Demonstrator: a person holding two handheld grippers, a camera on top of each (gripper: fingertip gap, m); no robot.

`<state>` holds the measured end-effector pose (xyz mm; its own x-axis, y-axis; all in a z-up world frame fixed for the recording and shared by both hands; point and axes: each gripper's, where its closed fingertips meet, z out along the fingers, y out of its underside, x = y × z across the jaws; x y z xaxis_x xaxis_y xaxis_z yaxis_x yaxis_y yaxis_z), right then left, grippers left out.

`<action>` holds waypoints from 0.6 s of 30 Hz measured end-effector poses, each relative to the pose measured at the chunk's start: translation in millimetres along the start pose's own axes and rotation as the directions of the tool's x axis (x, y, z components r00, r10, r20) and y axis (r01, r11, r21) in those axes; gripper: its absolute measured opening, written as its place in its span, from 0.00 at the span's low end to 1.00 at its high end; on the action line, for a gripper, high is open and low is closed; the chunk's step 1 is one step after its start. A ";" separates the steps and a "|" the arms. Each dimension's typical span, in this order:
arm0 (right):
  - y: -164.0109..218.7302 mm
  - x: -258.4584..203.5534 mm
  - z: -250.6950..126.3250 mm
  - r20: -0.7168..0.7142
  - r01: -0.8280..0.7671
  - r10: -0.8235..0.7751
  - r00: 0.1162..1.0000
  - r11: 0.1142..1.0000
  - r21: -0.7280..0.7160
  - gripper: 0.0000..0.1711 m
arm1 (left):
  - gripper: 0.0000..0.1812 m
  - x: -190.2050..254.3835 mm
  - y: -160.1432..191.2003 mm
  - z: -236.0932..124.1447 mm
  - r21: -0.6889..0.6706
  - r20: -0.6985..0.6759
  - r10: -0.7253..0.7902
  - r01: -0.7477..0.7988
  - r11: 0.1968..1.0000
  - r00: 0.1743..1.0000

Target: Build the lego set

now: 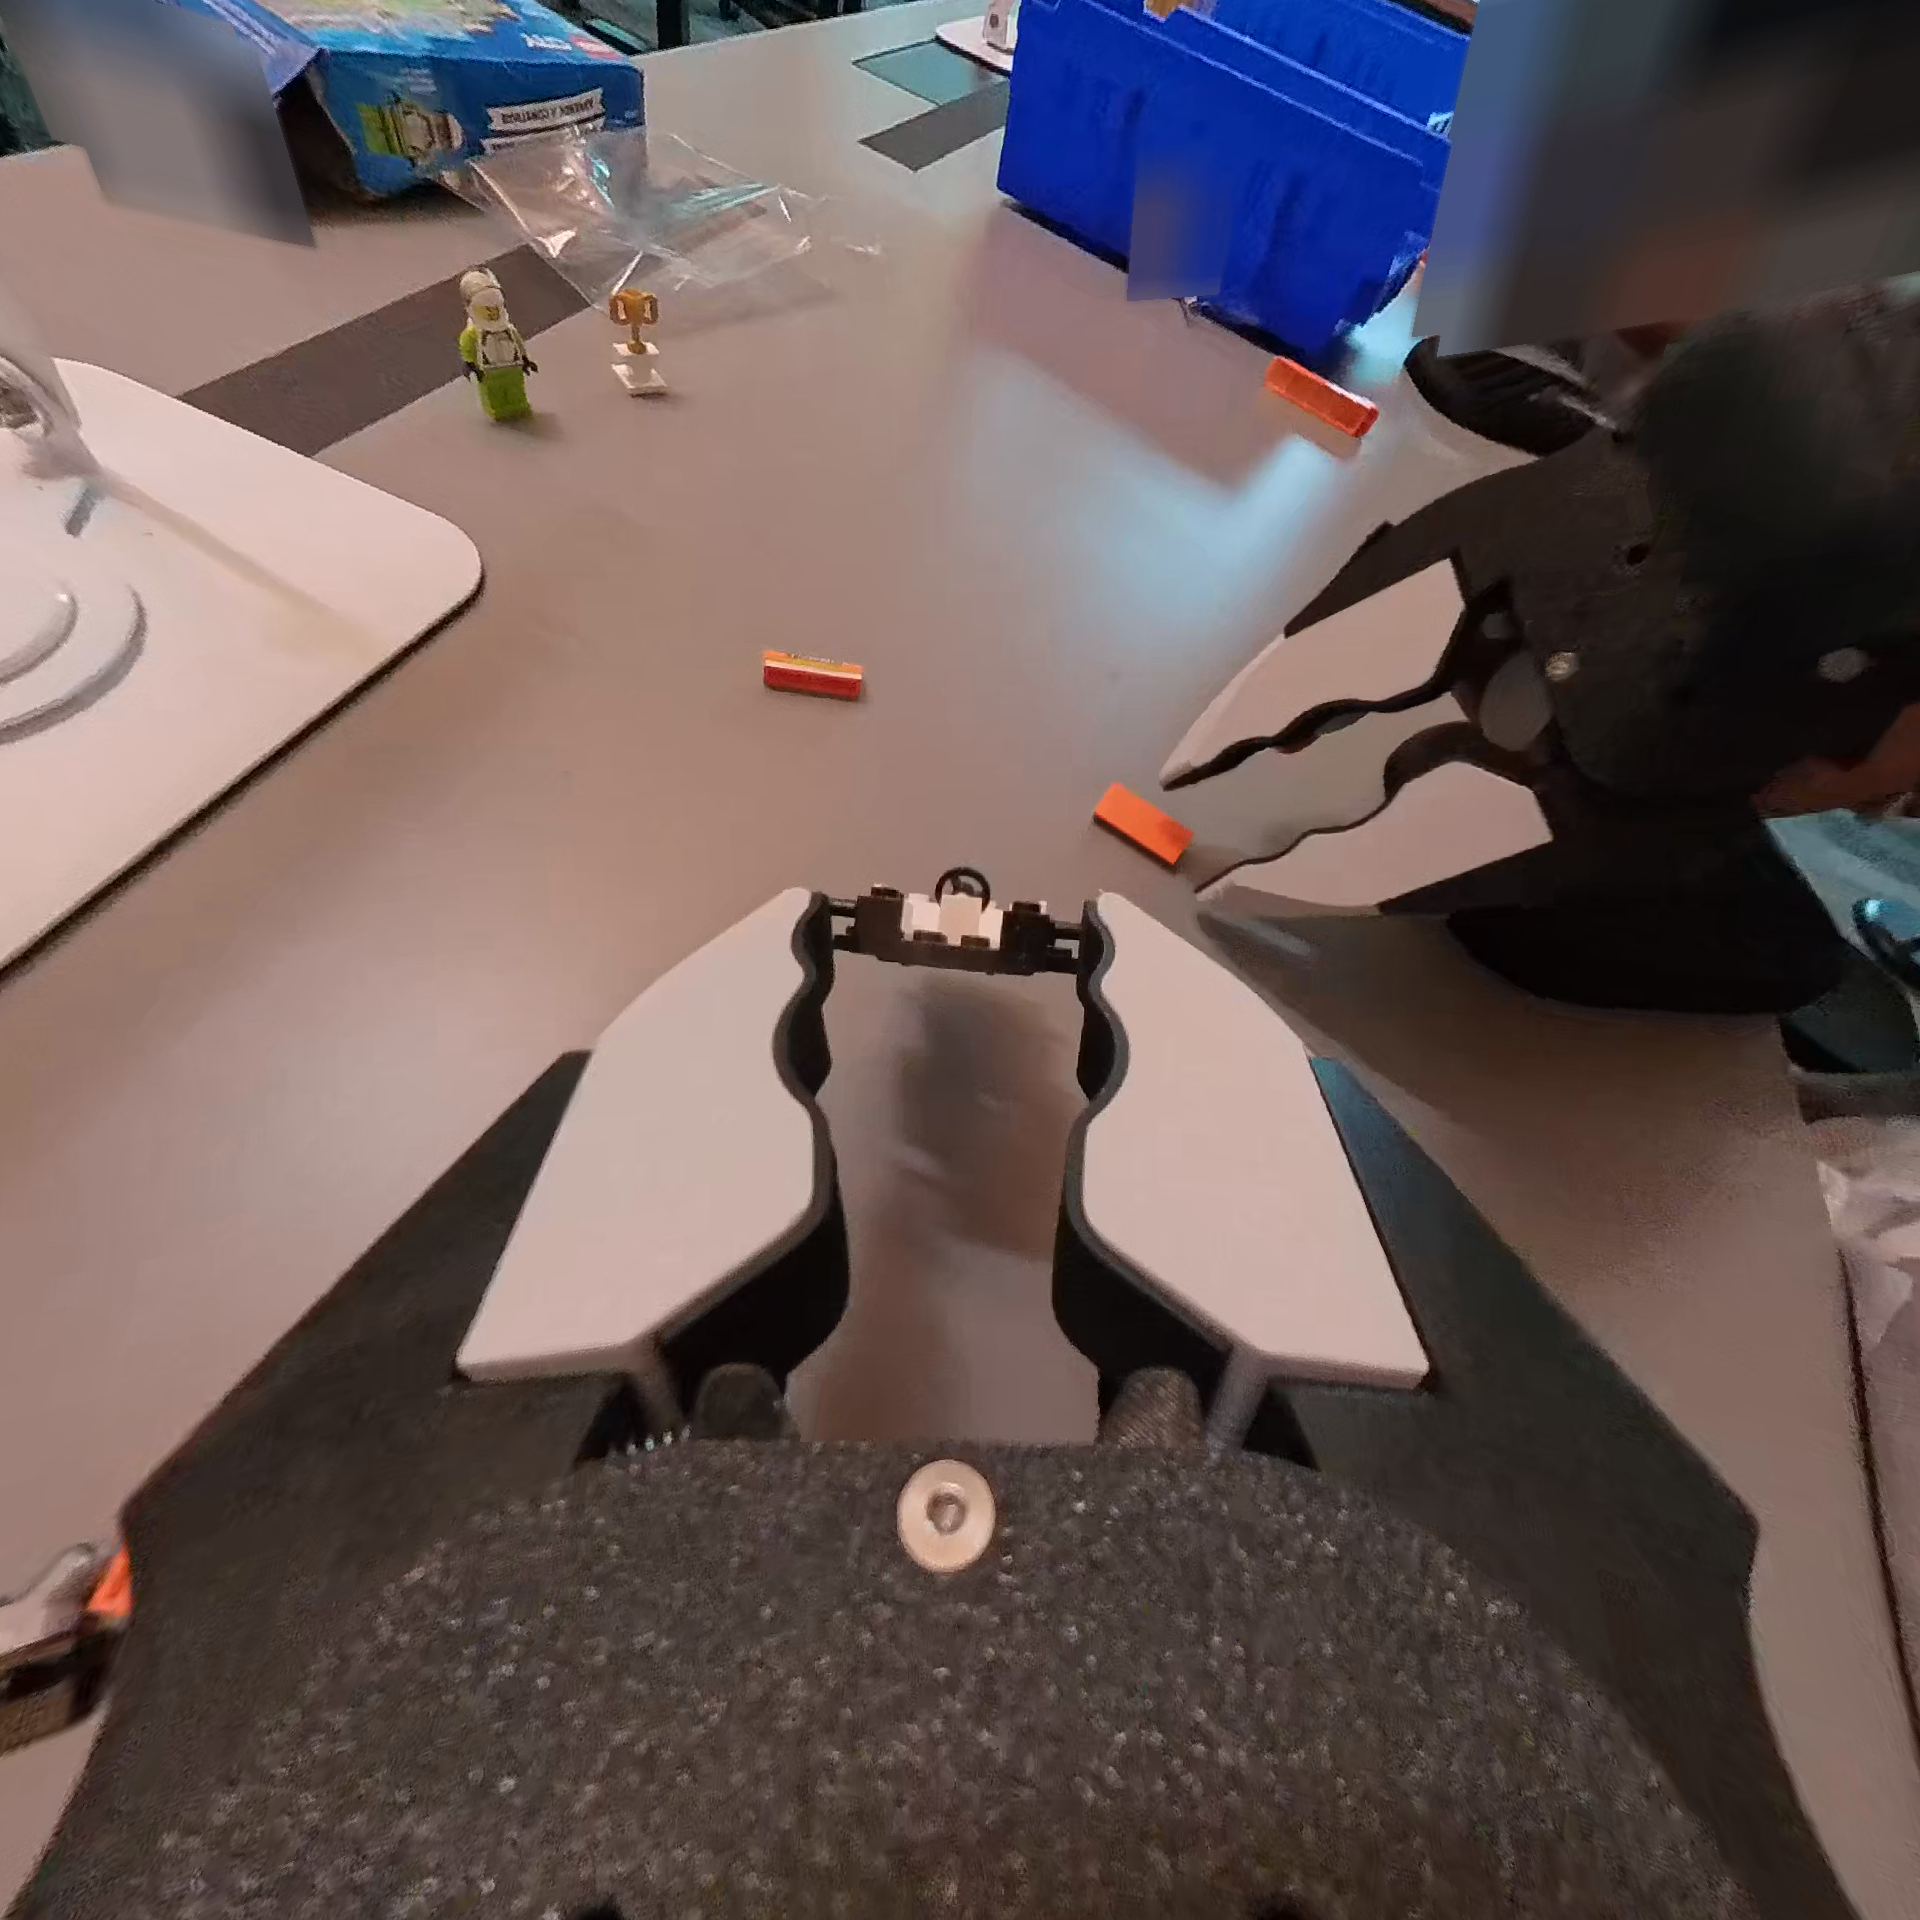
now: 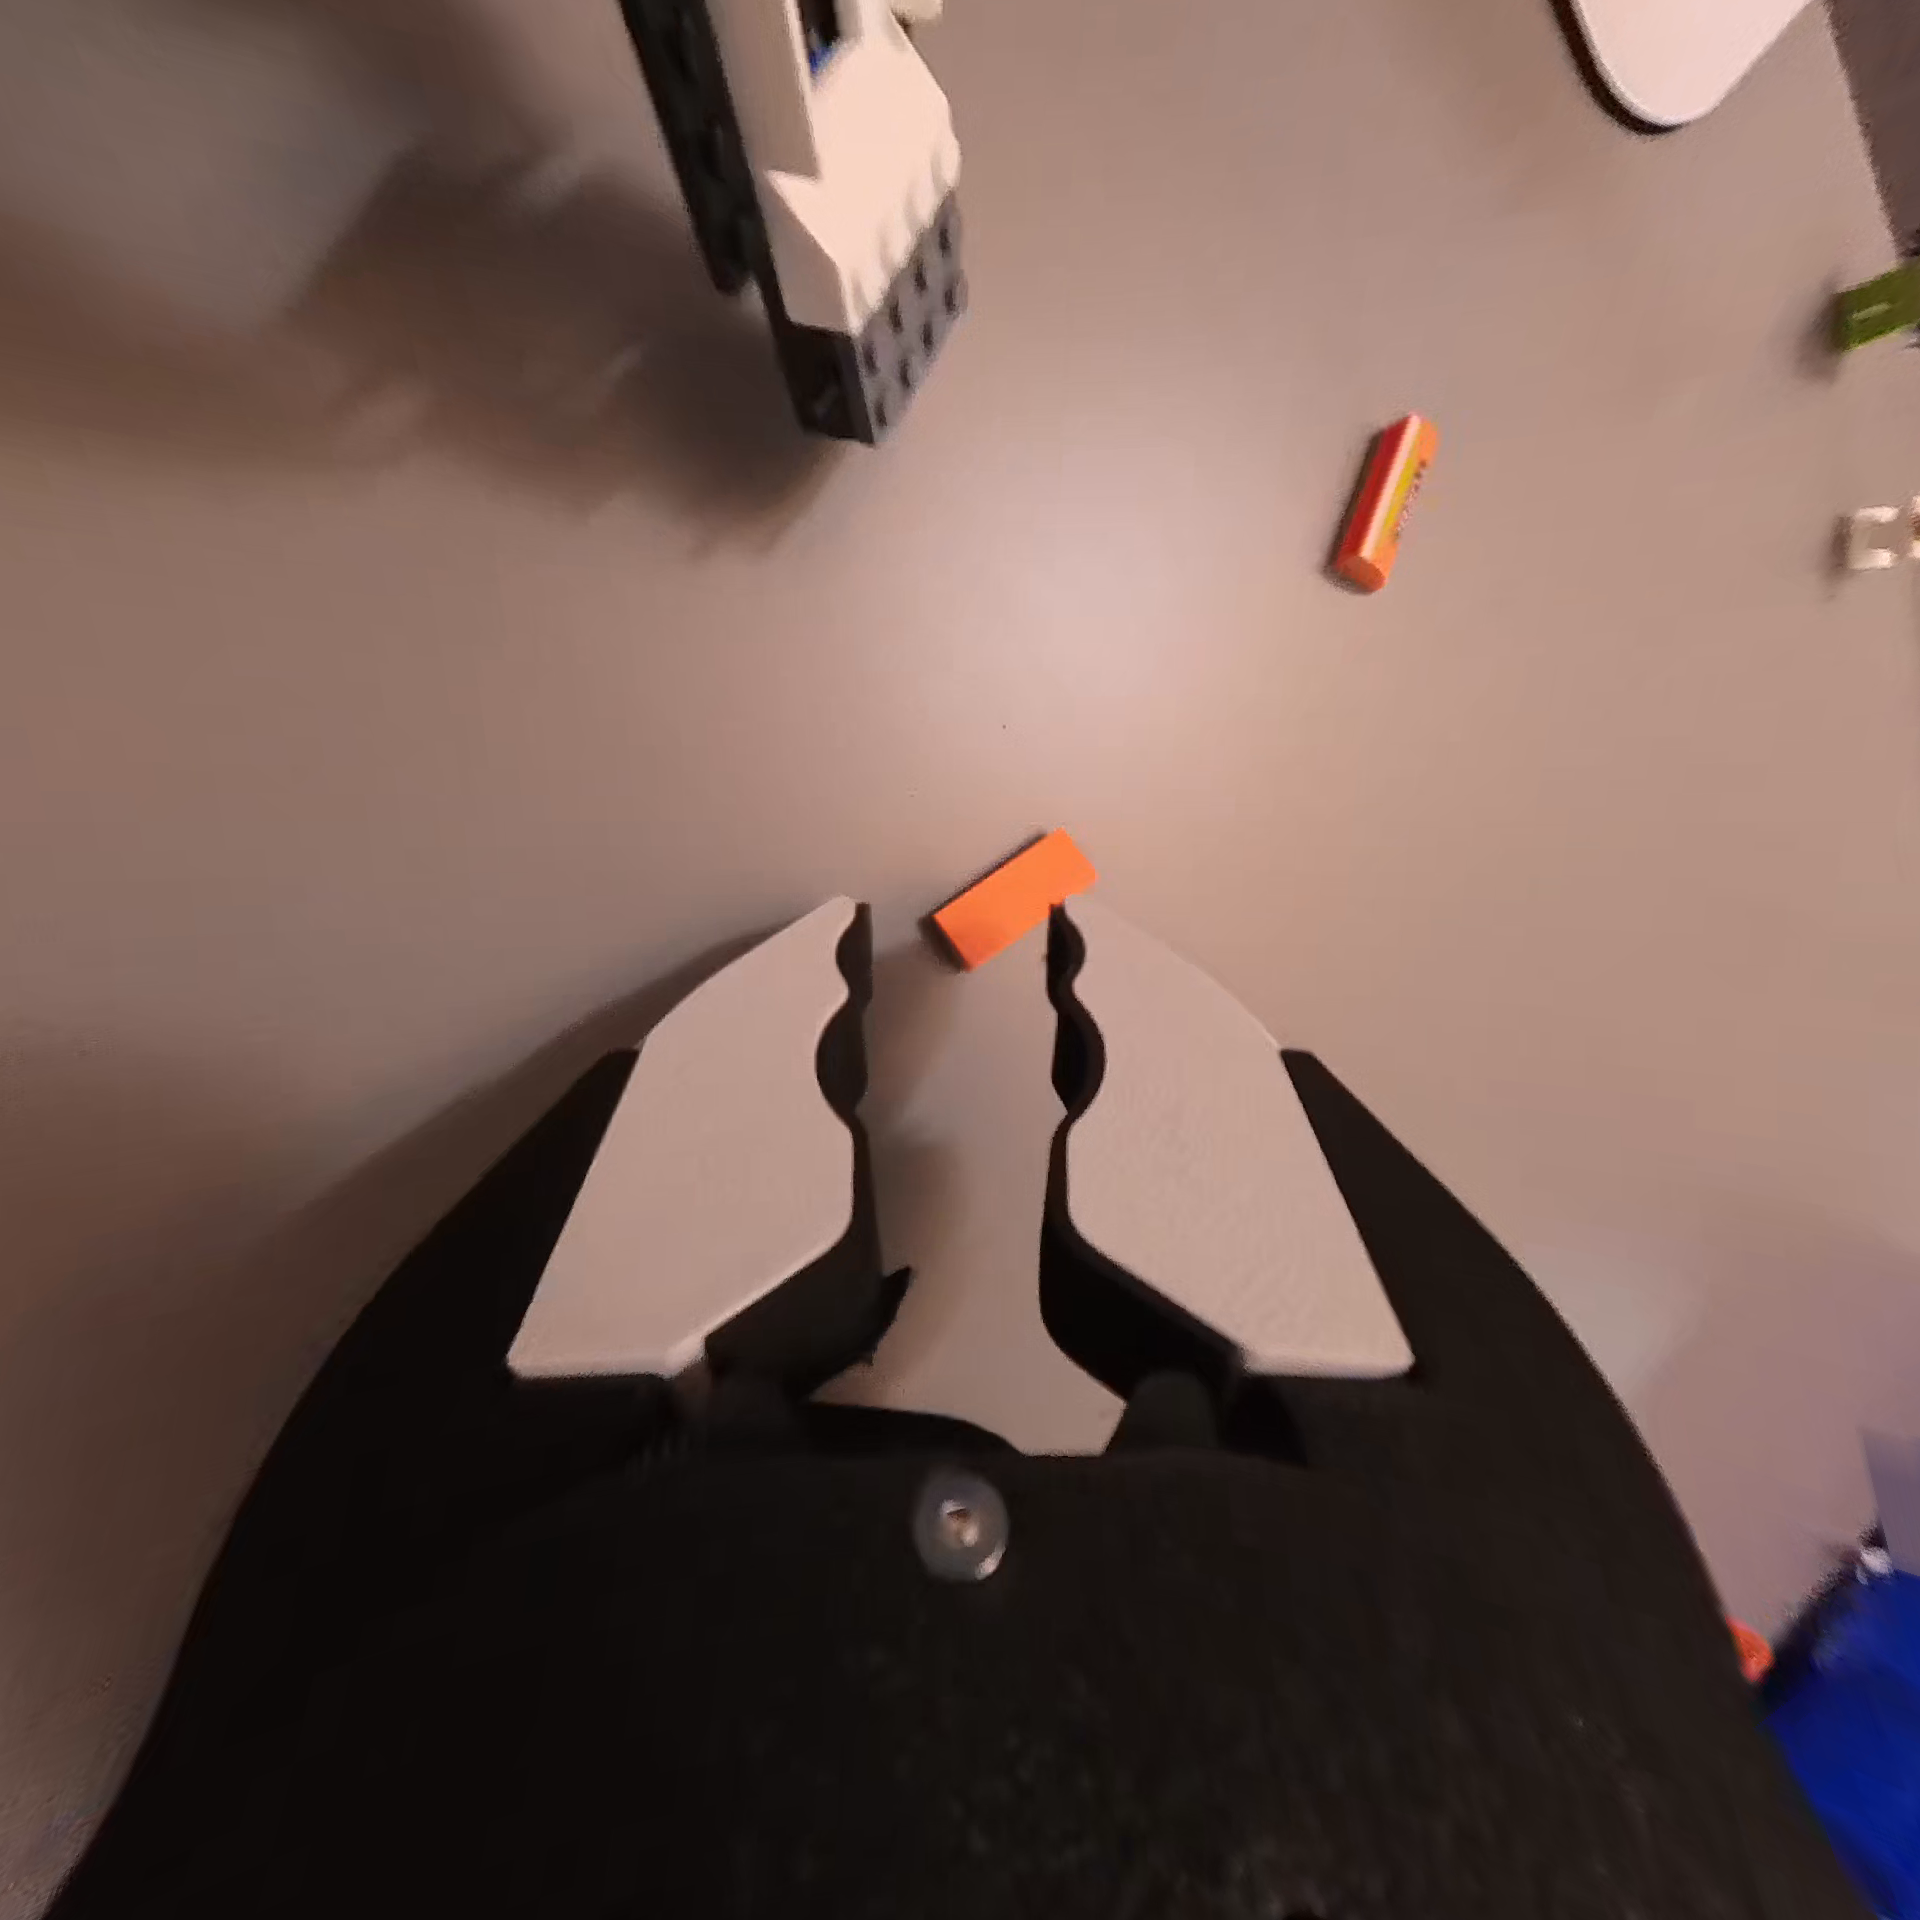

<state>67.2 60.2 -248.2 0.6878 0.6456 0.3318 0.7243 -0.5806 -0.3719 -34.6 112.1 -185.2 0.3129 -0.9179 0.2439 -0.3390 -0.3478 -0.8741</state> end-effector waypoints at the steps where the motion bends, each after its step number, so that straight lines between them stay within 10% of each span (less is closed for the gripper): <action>1: 1.7 0.6 3.4 -0.023 -0.015 0.015 1.000 1.000 -0.019 0.19 | 0.25 0.2 0.5 -3.1 -0.003 0.003 0.018 -0.018 1.000 1.000; 18: 7.8 13.3 16.7 -0.033 -0.193 0.191 0.981 0.978 -0.079 0.08 | 0.25 0.1 18.2 -10.5 -0.041 -0.018 0.055 -0.056 0.998 0.998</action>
<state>81.2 72.5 -261.2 0.8145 0.5064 0.2829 0.5796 -0.7314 -0.3593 -50.1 103.7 -196.6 0.2781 -0.9389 0.2029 -0.3923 -0.3038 -0.8682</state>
